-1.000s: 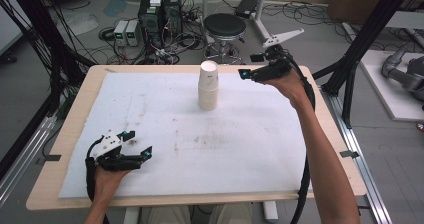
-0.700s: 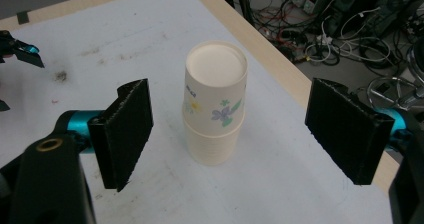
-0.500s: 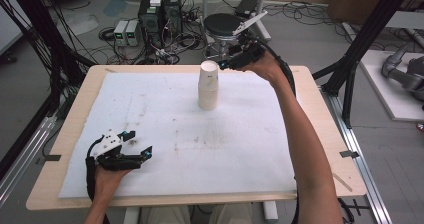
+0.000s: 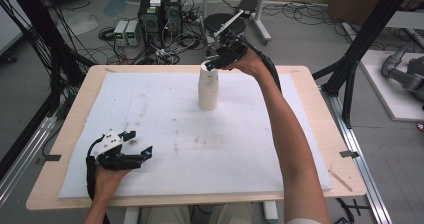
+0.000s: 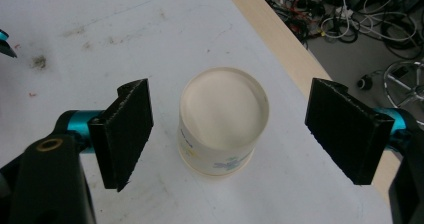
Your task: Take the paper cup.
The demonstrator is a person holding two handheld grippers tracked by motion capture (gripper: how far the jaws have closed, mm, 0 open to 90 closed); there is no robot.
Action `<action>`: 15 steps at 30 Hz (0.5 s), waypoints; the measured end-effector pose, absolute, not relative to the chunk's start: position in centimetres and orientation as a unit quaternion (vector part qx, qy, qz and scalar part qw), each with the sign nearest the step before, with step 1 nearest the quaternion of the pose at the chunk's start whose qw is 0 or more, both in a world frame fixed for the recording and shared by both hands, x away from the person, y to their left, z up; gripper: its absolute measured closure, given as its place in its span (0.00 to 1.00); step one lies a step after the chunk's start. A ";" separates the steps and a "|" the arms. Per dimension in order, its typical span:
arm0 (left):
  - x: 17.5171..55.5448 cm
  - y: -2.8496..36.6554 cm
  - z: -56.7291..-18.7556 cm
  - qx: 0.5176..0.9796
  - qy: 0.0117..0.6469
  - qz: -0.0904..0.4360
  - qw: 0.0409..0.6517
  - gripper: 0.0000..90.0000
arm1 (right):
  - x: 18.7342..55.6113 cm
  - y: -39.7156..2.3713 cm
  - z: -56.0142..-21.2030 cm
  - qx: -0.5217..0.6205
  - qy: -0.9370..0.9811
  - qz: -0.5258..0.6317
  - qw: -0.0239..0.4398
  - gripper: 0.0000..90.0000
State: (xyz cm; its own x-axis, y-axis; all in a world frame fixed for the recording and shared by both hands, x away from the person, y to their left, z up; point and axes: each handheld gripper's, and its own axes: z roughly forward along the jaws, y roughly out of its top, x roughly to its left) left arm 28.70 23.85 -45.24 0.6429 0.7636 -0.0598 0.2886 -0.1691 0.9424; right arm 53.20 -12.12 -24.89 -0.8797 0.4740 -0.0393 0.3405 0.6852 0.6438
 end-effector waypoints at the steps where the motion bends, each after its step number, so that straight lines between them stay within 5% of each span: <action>1: 28.7 23.8 -45.2 0.731 0.360 0.222 0.535 0.13 | 53.4 -12.0 -25.0 0.221 0.913 0.325 0.105 0.22; 15: 28.8 23.8 -45.3 0.733 0.361 0.221 0.532 0.13 | 53.9 -11.3 -26.1 0.231 0.921 0.299 0.090 0.22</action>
State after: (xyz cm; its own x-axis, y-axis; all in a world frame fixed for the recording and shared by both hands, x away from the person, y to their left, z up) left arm 28.77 23.77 -45.26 0.6409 0.7652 -0.0605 0.2943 -0.1721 0.9401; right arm 53.90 -11.31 -26.07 -0.8769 0.4799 -0.0275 0.3721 0.7138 0.5934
